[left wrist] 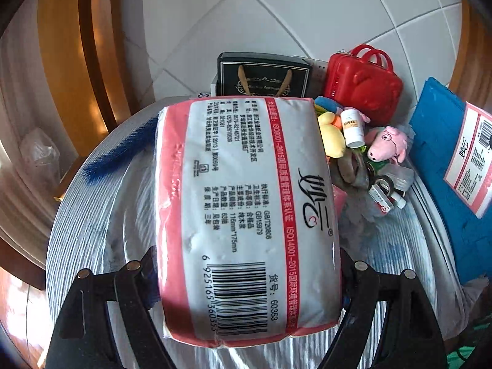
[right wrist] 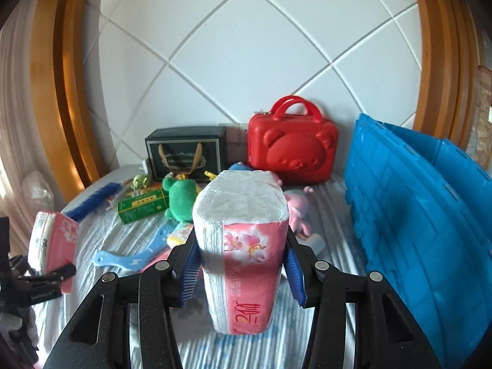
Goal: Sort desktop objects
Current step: 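Carry both tissue packs in both tools over the blue bin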
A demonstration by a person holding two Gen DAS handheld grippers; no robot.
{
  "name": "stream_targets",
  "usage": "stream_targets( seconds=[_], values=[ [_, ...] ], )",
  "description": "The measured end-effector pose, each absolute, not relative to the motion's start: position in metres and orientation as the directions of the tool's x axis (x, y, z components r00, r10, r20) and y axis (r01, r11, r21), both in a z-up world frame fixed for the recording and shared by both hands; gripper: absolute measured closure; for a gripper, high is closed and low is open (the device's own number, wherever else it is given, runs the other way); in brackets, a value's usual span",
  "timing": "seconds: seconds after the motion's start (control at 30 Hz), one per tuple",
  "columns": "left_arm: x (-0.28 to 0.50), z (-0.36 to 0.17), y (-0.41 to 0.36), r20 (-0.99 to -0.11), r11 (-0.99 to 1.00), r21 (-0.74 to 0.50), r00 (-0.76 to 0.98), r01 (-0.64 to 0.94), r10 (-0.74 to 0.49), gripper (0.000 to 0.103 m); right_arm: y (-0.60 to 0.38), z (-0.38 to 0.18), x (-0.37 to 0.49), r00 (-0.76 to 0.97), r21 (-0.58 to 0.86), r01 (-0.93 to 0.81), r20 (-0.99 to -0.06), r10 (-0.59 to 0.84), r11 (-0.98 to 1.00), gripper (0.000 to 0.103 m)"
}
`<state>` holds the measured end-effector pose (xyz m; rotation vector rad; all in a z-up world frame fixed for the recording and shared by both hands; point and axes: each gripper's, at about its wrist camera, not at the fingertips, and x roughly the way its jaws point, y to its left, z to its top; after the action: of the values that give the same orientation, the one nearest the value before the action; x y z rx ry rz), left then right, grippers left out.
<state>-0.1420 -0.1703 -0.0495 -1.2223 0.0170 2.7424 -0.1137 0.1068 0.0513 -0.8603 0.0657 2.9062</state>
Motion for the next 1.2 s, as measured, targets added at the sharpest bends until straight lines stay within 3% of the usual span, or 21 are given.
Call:
stream_targets(
  seconds=[0.23,0.4,0.63,0.97,1.2],
  values=[
    [-0.101,-0.028,-0.122,-0.702,-0.982,-0.035,-0.695,-0.184,0.155,0.022,0.149,0.089,-0.049,-0.894,0.049,-0.128,-0.438,0.094,-0.99,0.055],
    [-0.076,-0.002,-0.074,-0.649,-0.974,-0.024,-0.738,-0.227,0.187,0.022,0.197,0.128,0.007,-0.938,0.046,-0.183,-0.308,0.16,-0.982,0.055],
    [-0.046,0.042,0.032,-0.554,-0.947,-0.028,-0.784,-0.32,0.281,0.022,0.291,0.156,0.067,-0.935,0.025,-0.303,-0.202,0.292,-0.953,0.055],
    [0.005,0.118,0.223,-0.412,-0.837,-0.05,-0.752,-0.545,0.514,0.022,0.444,0.153,0.092,-0.868,-0.013,-0.45,-0.227,0.441,-0.893,0.055],
    [0.006,0.143,0.361,-0.475,-0.743,-0.002,-0.653,-0.67,0.59,0.022,0.505,0.139,0.097,-0.842,-0.026,-0.469,-0.289,0.456,-0.883,0.055]
  ],
)
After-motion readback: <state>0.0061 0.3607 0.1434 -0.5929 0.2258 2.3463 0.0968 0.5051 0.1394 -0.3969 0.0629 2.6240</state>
